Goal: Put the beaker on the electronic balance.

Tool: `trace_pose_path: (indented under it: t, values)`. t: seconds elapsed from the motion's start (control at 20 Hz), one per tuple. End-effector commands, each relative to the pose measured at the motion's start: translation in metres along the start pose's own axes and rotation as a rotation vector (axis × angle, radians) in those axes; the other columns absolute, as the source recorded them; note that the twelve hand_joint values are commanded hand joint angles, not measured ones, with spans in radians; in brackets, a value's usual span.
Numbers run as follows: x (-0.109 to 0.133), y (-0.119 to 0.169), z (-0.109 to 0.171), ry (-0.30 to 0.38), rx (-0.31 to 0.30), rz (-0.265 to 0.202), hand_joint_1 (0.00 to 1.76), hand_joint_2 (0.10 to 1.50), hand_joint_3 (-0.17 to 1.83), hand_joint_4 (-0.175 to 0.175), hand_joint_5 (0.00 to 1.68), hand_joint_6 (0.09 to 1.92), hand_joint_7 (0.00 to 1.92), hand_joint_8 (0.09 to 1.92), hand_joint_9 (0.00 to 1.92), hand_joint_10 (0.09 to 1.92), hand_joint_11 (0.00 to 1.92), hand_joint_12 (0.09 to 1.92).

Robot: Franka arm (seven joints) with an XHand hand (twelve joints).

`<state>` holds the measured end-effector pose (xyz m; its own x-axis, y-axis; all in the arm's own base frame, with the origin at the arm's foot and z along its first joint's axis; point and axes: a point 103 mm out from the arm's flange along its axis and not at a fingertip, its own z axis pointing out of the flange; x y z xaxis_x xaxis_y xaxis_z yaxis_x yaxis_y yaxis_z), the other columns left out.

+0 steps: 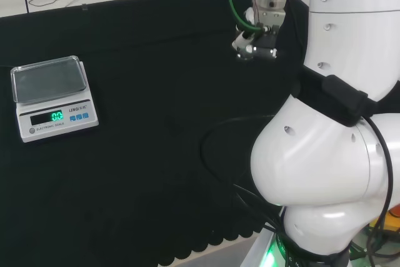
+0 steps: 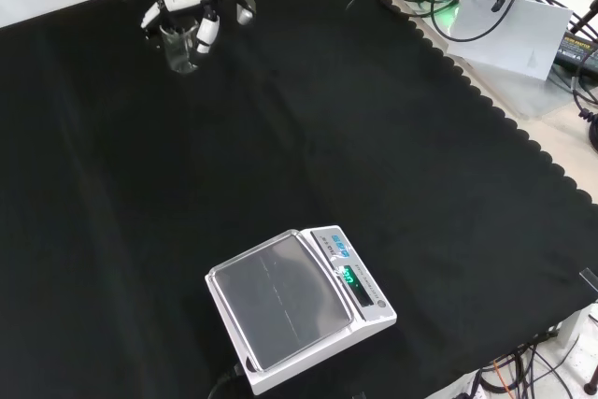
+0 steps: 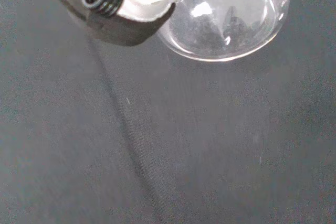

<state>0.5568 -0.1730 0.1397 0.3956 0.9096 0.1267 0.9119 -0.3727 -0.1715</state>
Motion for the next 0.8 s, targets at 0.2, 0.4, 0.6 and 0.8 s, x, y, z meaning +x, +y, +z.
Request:
trace_pose_path:
  t: [0.2,0.4,0.6,0.8]
  values:
    - [0.016,-0.017,-0.043,-0.031,-0.039,-0.051,1.01,1.20,0.11,-0.030,0.73,1.41,0.56,1.36,0.86,1.06,0.86,1.18]
    - [0.038,-0.016,-0.045,-0.054,-0.028,-0.100,1.01,1.20,0.10,-0.032,0.73,1.40,0.56,1.37,0.86,1.07,0.87,1.18]
    - [0.095,-0.021,-0.043,-0.060,-0.024,-0.170,1.01,1.19,0.10,-0.033,0.74,1.39,0.57,1.37,0.86,1.07,0.87,1.18]
    - [0.179,-0.035,-0.039,-0.069,-0.013,-0.267,1.02,1.19,0.10,-0.036,0.75,1.38,0.57,1.37,0.87,1.07,0.87,1.18]
